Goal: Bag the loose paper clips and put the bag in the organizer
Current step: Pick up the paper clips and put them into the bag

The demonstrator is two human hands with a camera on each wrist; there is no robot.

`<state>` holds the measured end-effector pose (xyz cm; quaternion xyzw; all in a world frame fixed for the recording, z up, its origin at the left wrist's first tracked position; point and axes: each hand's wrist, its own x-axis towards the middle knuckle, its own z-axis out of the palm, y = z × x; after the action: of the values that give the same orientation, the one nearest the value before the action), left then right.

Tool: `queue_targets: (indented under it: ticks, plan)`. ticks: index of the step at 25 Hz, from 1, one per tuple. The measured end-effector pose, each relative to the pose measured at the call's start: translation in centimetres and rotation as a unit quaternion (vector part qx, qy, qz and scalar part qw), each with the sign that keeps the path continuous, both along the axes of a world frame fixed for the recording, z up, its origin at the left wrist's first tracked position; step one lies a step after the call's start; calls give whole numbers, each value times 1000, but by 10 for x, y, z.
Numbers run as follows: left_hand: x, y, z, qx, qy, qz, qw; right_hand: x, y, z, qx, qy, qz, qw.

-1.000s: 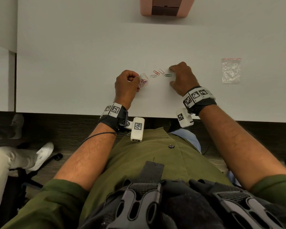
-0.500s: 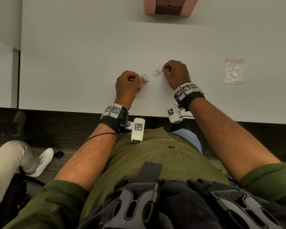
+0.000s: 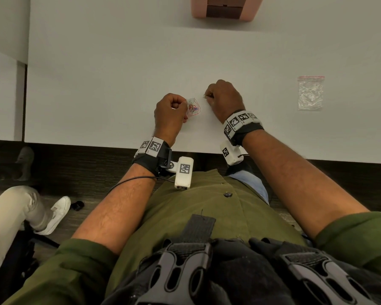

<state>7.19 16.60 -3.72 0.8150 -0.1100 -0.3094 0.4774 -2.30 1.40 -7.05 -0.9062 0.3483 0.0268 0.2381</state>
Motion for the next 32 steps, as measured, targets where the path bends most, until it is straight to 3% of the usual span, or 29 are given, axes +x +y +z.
queue_targets:
  ticks: [6,10,18,21,23,27,32]
  plan:
    - [-3,4,-1,4,1,1,1000,3,1,2,-65,57,44,995]
    - [-5,4,-1,0,3,7,1000,-1,-3,5,-51,68,44,995]
    - [-5,2,-2,-12,4,9,1000,-14,-15,-3,112,-36,-78,990]
    - [-5,2,-2,-9,5,8,1000,-17,-16,-4,125,-76,-112,983]
    - [-5,3,-2,-9,6,9,1000,-14,-15,-3,84,-68,-87,990]
    - [-3,3,-3,-10,10,8,1000,-9,-19,-4,2,-11,48,999]
    - [-2,4,-2,-9,11,9,1000,-1,-26,3,-39,62,86,994]
